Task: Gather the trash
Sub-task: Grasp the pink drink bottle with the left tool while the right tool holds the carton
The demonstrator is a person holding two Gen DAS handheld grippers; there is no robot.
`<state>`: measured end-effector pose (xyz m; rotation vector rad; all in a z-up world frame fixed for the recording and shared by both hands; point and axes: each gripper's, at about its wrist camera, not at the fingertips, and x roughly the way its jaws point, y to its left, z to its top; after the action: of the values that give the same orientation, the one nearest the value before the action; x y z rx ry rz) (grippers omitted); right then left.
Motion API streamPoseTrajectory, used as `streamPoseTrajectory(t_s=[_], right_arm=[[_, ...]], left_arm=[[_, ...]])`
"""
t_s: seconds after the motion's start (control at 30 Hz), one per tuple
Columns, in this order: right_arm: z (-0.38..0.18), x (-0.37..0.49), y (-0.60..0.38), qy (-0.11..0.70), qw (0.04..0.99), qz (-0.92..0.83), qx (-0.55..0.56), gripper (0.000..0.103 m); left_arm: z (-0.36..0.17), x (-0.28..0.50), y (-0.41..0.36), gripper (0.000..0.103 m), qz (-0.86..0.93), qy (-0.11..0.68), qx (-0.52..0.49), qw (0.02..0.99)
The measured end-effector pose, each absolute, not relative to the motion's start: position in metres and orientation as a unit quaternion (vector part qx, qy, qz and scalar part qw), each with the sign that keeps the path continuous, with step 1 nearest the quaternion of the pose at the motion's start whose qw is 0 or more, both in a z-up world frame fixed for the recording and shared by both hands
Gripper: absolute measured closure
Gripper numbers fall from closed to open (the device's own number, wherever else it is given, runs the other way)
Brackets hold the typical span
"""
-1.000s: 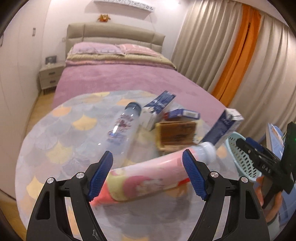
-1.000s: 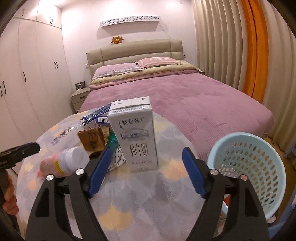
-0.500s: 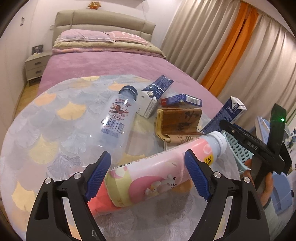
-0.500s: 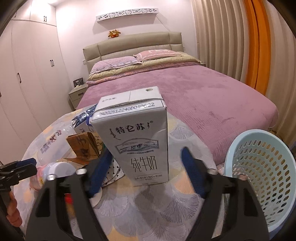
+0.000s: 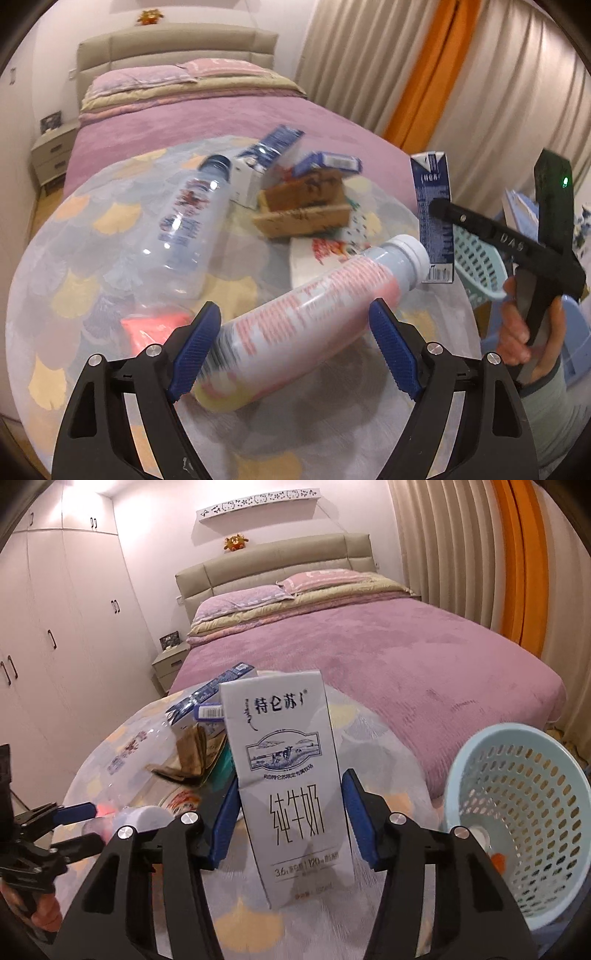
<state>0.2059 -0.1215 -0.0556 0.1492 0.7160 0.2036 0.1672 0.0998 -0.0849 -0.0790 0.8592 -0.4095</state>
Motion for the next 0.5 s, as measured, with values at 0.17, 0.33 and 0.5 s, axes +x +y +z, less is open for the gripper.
streamPoseTrajectory(t_s=[0.17, 0.33, 0.5], right_arm=[[-0.056, 0.192, -0.132, 0.396, 0.908, 0.111, 0.08, 0.052], [-0.06, 0.182, -0.131, 0.418, 0.899, 0.107, 0.072, 0.052], [-0.061, 0.187, -0.121, 0.423, 0.898, 0.102, 0.062, 0.05]], left_arm=[[-0.093, 0.151, 0.079, 0.023, -0.207, 0.433, 0.003, 0.878], [-0.103, 0.136, 0.069, 0.022, -0.218, 0.447, 0.007, 0.868], [-0.107, 0.118, 0.071, 0.022, -0.221, 0.448, -0.004, 0.866]])
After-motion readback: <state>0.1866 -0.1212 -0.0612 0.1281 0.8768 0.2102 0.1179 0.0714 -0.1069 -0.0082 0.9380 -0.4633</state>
